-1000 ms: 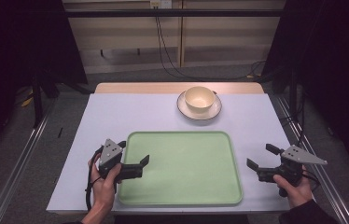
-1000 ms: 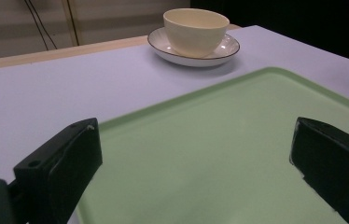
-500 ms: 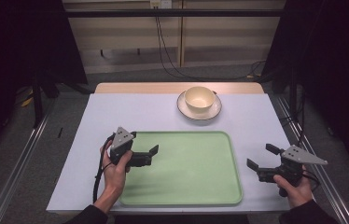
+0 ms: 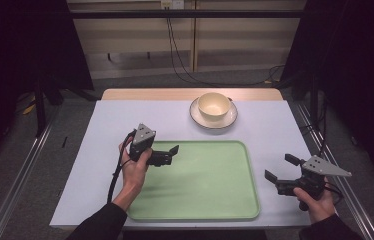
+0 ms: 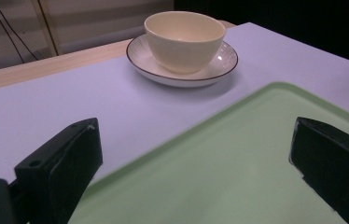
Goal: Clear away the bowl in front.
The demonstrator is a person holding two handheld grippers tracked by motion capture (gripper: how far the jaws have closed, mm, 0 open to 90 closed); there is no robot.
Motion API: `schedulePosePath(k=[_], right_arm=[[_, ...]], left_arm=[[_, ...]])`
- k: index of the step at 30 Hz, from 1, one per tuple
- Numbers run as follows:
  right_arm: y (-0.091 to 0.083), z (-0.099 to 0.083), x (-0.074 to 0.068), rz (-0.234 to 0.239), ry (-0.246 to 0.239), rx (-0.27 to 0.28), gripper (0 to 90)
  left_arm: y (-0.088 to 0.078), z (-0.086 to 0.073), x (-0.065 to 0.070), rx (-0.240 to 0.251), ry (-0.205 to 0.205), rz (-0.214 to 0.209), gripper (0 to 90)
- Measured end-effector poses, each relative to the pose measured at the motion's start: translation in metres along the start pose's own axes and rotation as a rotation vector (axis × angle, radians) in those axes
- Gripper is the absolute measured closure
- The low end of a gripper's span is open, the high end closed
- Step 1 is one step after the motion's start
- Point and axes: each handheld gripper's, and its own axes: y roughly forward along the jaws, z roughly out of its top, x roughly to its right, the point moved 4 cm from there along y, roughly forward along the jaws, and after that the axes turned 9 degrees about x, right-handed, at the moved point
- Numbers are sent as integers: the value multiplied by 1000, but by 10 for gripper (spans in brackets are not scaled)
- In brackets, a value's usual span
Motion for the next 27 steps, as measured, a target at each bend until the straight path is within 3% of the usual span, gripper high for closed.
schedulePosePath(k=[2,3,6,8,15,21,27], right_arm=[[0,0,0,1,3,-1,32],[0,0,0,3,3,0,32],[0,0,0,3,6,0,32],[0,0,0,4,6,0,32],[0,0,0,7,4,2,32],[0,0,0,7,4,1,32],[0,0,0,10,5,3,32]], left_arm=[[3,1,0,11,-19,-4,26],[9,2,-2,7,-49,-30,29],[17,4,-5,-6,-3,-6,33],[21,6,-6,11,-16,-9,37],[38,17,-10,-13,13,-17,38],[53,27,-10,-3,-4,-21,46],[72,34,-13,-12,8,-14,66]])
